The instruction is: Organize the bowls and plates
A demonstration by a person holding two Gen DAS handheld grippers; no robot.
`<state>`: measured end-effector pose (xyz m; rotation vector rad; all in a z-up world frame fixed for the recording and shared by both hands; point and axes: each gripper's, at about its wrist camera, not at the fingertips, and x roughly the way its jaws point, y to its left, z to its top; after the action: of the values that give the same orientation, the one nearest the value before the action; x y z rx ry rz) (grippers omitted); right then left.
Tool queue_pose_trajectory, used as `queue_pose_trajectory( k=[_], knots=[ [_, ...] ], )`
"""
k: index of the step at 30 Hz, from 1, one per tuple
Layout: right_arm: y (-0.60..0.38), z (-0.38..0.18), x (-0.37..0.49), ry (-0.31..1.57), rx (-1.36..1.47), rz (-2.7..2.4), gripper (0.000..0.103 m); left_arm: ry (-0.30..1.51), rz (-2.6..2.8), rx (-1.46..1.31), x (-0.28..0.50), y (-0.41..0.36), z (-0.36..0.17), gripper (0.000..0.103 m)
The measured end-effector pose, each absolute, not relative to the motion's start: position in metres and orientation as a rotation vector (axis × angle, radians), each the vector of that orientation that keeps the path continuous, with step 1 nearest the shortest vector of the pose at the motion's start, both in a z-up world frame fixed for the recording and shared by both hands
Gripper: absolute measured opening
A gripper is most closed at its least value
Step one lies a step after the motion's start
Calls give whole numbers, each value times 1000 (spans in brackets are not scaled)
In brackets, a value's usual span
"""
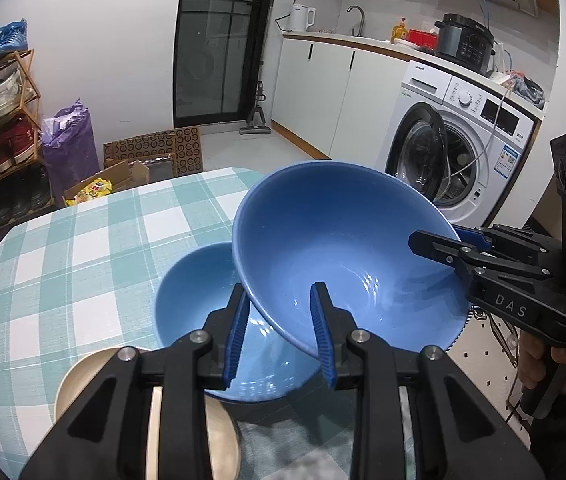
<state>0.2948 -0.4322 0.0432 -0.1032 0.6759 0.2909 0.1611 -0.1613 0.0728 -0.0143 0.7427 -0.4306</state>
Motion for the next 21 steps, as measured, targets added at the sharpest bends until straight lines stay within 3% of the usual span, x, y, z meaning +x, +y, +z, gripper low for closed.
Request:
queue_pose_trajectory(
  k=[21],
  knots=[
    [-371,28,319,705,-142,384,26,767,-328,-49,169,-111,59,29]
  ],
)
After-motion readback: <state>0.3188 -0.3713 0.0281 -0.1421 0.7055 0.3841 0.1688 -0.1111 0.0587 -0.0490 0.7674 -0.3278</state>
